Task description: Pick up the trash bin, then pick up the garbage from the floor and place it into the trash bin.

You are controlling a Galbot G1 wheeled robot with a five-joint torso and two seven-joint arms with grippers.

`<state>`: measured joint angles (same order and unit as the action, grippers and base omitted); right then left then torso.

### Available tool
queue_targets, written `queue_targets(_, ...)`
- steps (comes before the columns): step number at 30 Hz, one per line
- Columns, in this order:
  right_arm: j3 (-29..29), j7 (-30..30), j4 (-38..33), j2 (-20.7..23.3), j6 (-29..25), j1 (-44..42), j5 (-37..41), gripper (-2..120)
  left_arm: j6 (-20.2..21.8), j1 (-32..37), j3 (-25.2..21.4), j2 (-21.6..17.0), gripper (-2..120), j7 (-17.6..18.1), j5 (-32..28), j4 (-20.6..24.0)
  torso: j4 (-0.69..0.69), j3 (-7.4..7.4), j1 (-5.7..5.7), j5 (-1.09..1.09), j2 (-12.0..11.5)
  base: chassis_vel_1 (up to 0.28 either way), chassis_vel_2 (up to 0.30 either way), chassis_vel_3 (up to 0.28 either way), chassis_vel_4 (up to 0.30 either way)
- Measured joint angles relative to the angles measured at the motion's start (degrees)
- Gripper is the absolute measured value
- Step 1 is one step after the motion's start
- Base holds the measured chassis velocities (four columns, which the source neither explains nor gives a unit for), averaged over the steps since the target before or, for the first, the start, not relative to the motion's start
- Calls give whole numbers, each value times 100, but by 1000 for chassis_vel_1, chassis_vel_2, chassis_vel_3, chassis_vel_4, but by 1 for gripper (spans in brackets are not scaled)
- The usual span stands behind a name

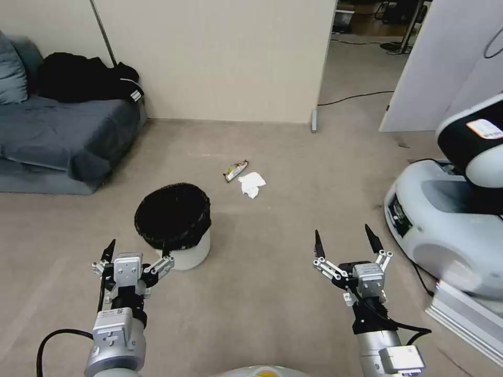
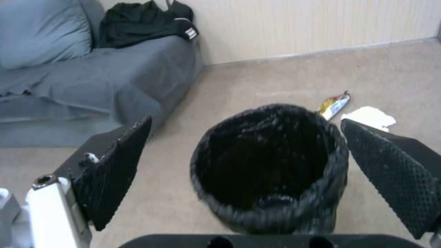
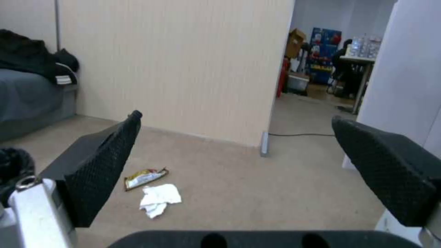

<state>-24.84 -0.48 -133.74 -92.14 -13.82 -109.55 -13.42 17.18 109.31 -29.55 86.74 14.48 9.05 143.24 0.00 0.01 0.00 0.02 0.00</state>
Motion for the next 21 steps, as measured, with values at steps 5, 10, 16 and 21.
queue_targets(5,-4,-47,5,0,-35,1,-9,100,2,-2,0,1,100,1,-3,0,0,0,0,-1,0,-131,113,113,-107)
queue_targets(10,-9,-85,15,0,-76,2,-13,100,9,-1,0,2,100,3,-9,0,0,-1,-1,-2,0,-6,13,0,-2)
queue_targets(16,-7,-119,35,0,-144,5,6,100,63,-17,-37,-1,100,1,-87,-1,0,-1,-1,-2,0,0,0,0,0)
queue_targets(21,-6,-105,50,0,-202,8,32,100,323,-255,-273,-11,100,8,-429,0,0,-1,-1,-2,0,0,0,0,0)
